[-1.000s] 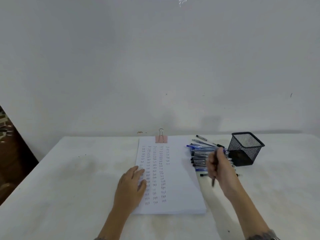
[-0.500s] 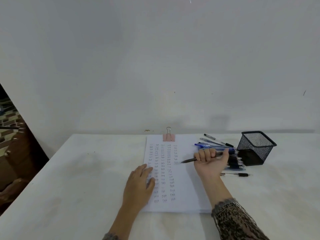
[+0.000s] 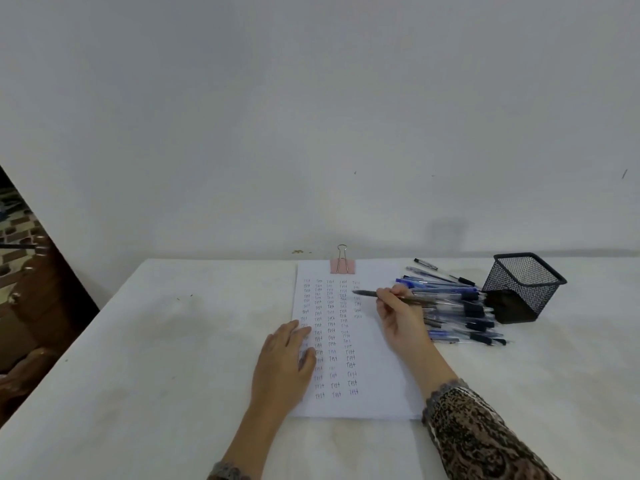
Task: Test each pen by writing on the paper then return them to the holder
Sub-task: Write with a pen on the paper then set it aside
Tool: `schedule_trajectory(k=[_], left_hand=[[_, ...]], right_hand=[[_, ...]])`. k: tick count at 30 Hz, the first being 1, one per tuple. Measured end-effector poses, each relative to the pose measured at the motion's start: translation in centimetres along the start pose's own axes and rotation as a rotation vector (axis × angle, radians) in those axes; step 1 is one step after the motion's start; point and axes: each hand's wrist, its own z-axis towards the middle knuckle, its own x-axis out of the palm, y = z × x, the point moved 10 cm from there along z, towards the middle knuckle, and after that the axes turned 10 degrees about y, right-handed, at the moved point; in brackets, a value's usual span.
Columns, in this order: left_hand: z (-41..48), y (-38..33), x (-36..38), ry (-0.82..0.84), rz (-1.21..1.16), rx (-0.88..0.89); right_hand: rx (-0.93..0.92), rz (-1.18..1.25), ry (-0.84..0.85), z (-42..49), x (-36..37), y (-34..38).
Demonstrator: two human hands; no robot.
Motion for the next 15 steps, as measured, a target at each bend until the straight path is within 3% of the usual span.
schedule_trajectory(k=[4, 10, 15], left_hand=[[0.0, 0.0, 0.0, 0.004, -0.001, 0.000], [0.1, 0.0, -0.3, -0.011, -0.016, 0.011], [0.0, 0.0, -0.3, -0.019, -0.018, 0.006]], right_hand=[[0.001, -0.147, 0.059, 0.2, 0.8, 0.3], [-0.053, -0.616, 0.129, 0.1, 1.8, 0.3], [-0.061, -0.721, 0.058, 0.0, 1.2, 0.0]])
